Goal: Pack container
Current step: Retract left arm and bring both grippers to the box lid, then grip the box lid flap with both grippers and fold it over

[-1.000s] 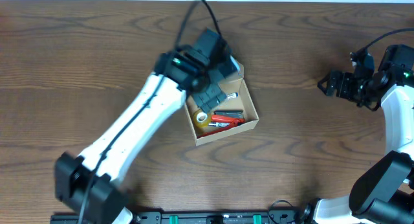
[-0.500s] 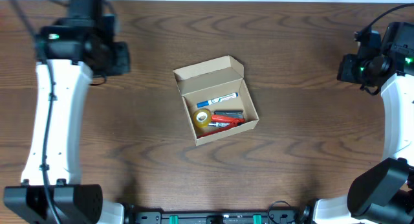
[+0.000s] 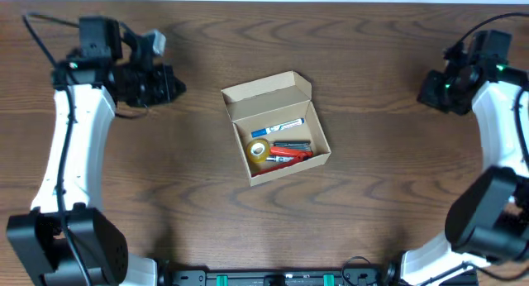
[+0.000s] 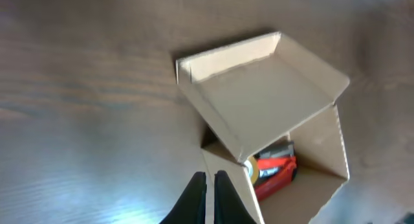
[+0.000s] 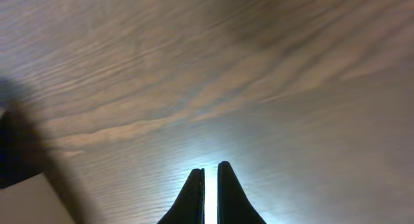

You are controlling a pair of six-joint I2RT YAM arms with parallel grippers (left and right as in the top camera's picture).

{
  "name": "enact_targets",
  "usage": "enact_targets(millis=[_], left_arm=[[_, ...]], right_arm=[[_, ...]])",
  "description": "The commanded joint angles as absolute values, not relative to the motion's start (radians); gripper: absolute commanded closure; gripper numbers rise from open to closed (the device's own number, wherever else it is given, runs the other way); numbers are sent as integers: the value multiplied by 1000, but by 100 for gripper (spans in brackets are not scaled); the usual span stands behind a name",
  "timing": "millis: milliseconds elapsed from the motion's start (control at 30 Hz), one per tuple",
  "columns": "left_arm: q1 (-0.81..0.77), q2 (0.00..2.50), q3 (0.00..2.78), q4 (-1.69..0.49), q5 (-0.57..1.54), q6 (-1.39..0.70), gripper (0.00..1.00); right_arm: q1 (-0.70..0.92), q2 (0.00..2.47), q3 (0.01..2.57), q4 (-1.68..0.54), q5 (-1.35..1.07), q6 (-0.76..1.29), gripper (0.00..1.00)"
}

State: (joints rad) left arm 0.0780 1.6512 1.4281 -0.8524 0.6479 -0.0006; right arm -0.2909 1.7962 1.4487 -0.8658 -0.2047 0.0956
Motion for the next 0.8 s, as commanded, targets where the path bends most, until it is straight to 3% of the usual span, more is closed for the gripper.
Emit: enact_targets(millis=[0, 767], left_arm=[[99, 1636, 1307, -778, 764, -31, 94], [111, 1700, 915, -281, 892, -360, 94]], right_arm=[[-266, 1872, 1464, -864, -364, 110, 99], [-114, 2001, 1464, -821, -684, 93, 99]])
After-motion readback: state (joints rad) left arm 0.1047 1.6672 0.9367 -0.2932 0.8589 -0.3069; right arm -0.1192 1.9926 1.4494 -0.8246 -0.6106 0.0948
